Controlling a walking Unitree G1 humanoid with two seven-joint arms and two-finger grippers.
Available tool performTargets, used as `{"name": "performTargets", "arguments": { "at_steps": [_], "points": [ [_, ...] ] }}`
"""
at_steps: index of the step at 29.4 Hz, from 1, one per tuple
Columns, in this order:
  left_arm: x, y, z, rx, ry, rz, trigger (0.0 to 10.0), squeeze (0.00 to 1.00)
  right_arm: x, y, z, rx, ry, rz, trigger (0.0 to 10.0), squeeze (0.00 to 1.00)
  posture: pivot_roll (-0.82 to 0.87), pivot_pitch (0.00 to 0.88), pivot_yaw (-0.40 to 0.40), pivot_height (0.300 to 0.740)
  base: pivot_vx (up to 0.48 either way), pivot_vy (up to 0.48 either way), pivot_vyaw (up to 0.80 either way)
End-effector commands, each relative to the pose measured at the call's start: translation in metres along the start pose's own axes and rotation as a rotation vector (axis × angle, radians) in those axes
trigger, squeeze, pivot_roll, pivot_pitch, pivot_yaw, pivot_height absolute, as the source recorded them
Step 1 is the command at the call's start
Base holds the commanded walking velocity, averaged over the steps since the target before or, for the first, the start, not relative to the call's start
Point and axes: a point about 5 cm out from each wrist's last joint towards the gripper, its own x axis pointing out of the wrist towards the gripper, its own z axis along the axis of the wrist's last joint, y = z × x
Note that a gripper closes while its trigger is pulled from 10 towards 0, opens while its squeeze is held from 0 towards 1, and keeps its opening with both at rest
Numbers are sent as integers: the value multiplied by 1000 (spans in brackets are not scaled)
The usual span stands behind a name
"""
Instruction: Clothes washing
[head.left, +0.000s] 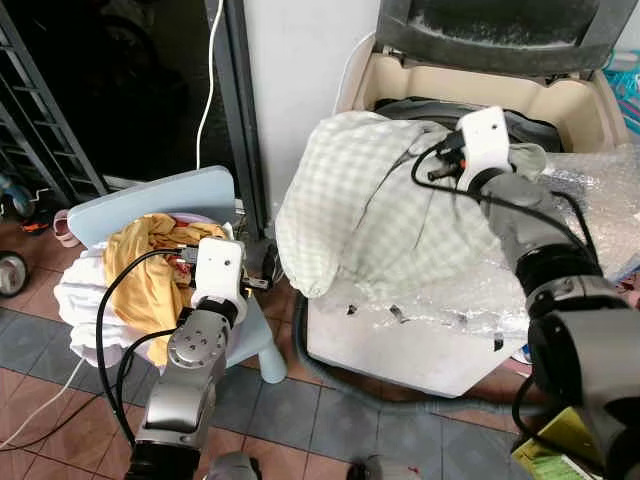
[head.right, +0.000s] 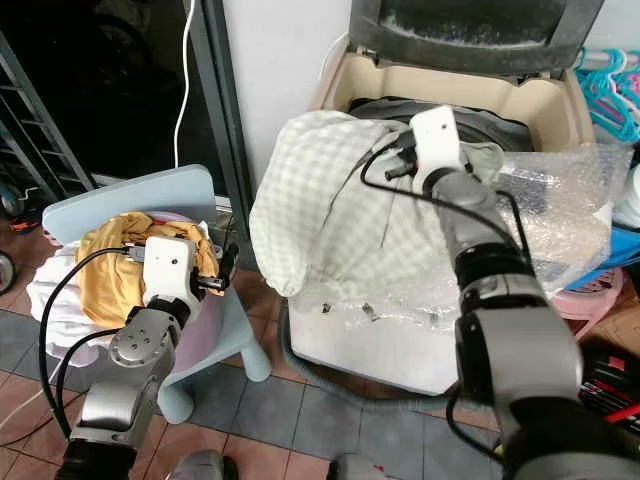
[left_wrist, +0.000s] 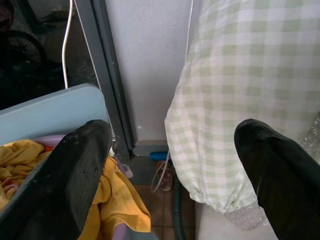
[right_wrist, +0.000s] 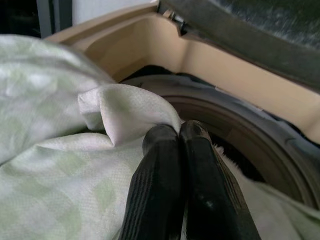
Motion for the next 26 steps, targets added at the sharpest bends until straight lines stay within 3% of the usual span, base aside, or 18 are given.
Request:
{"name": "performTargets", "arguments": {
  "at_steps": [1, 2, 4, 5, 7, 8, 10, 16, 18, 21, 22, 24, 26],
  "points": [
    [2, 2, 1, 15, -4, 14, 10000, 0, -1, -18, 35, -7, -124, -85, 0, 0, -28, 0, -32, 740, 0, 0, 0],
    [2, 3, 1, 16, -5, 21, 10000, 0, -12, -47, 83, -20, -322, -255, 0, 0, -28, 0, -33, 740, 0, 0, 0],
    [1, 3, 1, 19, -7, 31, 10000, 0, -19, -59, 101, -31, -383, -314, 0, 0, -28, 0, -35, 740, 0, 0, 0],
    [1, 4, 1, 22, -7, 36, 10000, 0, -20, -61, 100, -42, -380, -326, 8745, 1000, -27, 0, -36, 740, 0, 0, 0],
    [1, 4, 1, 23, -7, 40, 10000, 0, -20, -62, 99, -55, -374, -335, 9059, 1000, -27, 0, -36, 740, 0, 0, 0],
    [1, 4, 0, 23, -7, 43, 10000, 0, -19, -63, 92, -95, -345, -350, 10000, 1000, -28, 0, -38, 740, 0, 0, 0],
    [1, 3, 0, 23, -6, 45, 10000, 0, -16, -58, 70, -168, -264, -340, 10000, 1000, -28, 0, -37, 740, 0, 0, 0],
    [2, 3, 0, 23, -5, 37, 10000, 0, -9, -39, 24, -164, -116, -205, 10000, 1000, -33, 0, -26, 740, 0, 0, 0],
    [2, 3, 0, 24, -5, 32, 10000, 0, -9, -34, 15, -152, -118, -174, 10000, 1000, -35, 0, -21, 740, 0, 0, 0],
    [4, 3, 0, 27, -5, 26, 10000, 0, -9, -11, 21, -66, -287, -7, 10000, 1000, -41, 0, -14, 740, 0, 0, 0],
    [4, 3, 0, 27, -5, 26, 10000, 0, -9, -11, 21, -66, -287, -7, 10000, 1000, -41, 0, -14, 740, 0, 0, 0],
    [5, 2, 1, 27, -6, 22, 10000, 0, -10, 8, 24, -60, -360, 132, 10000, 1000, -44, 0, -11, 740, 0, 0, 0],
    [5, 0, 1, 25, -9, 12, 10000, 0, -11, 30, 15, -69, -364, 242, 10000, 1000, -47, 0, -7, 740, 0, 0, 0]
  ]
}}
